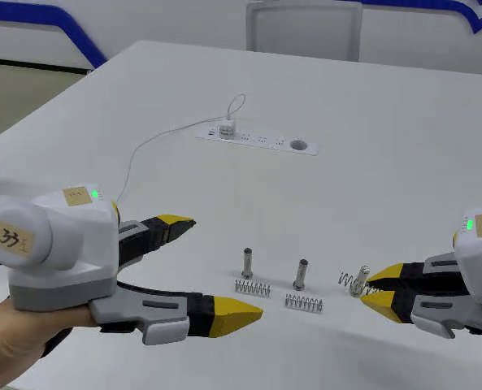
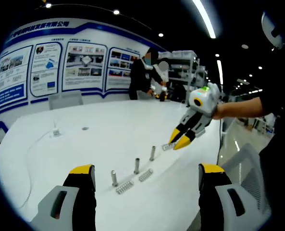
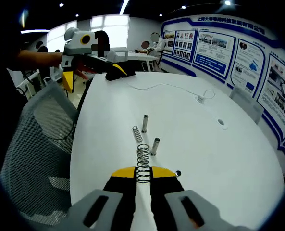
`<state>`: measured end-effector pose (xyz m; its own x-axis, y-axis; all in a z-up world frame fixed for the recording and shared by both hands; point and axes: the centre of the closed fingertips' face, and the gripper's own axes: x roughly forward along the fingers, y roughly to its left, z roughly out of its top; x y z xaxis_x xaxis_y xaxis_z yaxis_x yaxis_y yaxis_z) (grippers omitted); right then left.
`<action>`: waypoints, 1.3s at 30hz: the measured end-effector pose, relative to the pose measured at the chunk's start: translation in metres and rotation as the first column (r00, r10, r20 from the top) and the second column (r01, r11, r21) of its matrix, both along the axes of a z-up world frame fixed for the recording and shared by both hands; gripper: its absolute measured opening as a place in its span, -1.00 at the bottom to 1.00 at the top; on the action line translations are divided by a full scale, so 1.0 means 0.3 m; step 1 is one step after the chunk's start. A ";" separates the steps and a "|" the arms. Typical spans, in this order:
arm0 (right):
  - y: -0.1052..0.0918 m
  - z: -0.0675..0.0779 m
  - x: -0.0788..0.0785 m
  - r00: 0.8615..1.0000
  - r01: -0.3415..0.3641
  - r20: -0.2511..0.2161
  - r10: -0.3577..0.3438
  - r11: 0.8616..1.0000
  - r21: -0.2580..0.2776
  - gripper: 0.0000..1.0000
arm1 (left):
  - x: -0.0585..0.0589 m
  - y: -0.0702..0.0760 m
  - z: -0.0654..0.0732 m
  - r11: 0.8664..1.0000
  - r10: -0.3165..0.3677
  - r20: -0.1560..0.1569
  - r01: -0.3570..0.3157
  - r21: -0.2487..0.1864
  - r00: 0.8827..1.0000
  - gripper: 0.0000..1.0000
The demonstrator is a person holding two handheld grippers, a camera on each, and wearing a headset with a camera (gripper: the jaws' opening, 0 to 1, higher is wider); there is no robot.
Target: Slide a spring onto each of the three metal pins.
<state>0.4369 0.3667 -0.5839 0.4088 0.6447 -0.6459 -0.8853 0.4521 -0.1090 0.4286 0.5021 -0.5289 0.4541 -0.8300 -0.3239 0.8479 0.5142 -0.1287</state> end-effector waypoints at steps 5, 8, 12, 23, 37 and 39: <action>0.013 0.039 -0.019 1.000 -0.018 0.001 0.018 1.000 0.011 -0.79 | 0.007 -0.034 0.009 0.999 -0.037 0.002 0.037 0.001 0.999 0.79; 0.041 0.068 -0.039 0.999 -0.040 0.001 0.040 0.998 0.045 -0.79 | 0.008 -0.065 0.034 0.998 -0.053 0.001 0.053 -0.043 0.999 0.71; 0.075 0.092 -0.061 0.998 -0.070 0.006 0.070 0.996 0.052 -0.79 | 0.008 -0.109 0.042 0.996 -0.080 0.022 0.081 -0.036 0.997 0.64; 0.159 0.139 -0.118 0.983 -0.183 0.018 0.182 0.982 0.044 -0.79 | -0.041 -0.197 -0.006 0.980 -0.199 0.009 0.199 0.008 0.980 0.41; 0.209 0.145 -0.161 0.954 -0.297 0.044 0.296 0.955 0.012 -0.79 | -0.099 -0.248 -0.011 0.953 -0.304 0.016 0.303 0.018 0.953 -0.26; 0.212 0.145 -0.157 0.950 -0.306 0.067 0.305 0.952 0.001 -0.79 | -0.107 -0.249 -0.014 0.950 -0.312 0.005 0.312 0.014 0.950 -0.38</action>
<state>0.3897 0.4302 -0.5403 0.2325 0.7527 -0.6160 -0.9723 0.1630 -0.1678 0.3965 0.4275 -0.5331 0.1753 -0.9265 -0.3331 0.9672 0.2252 -0.1172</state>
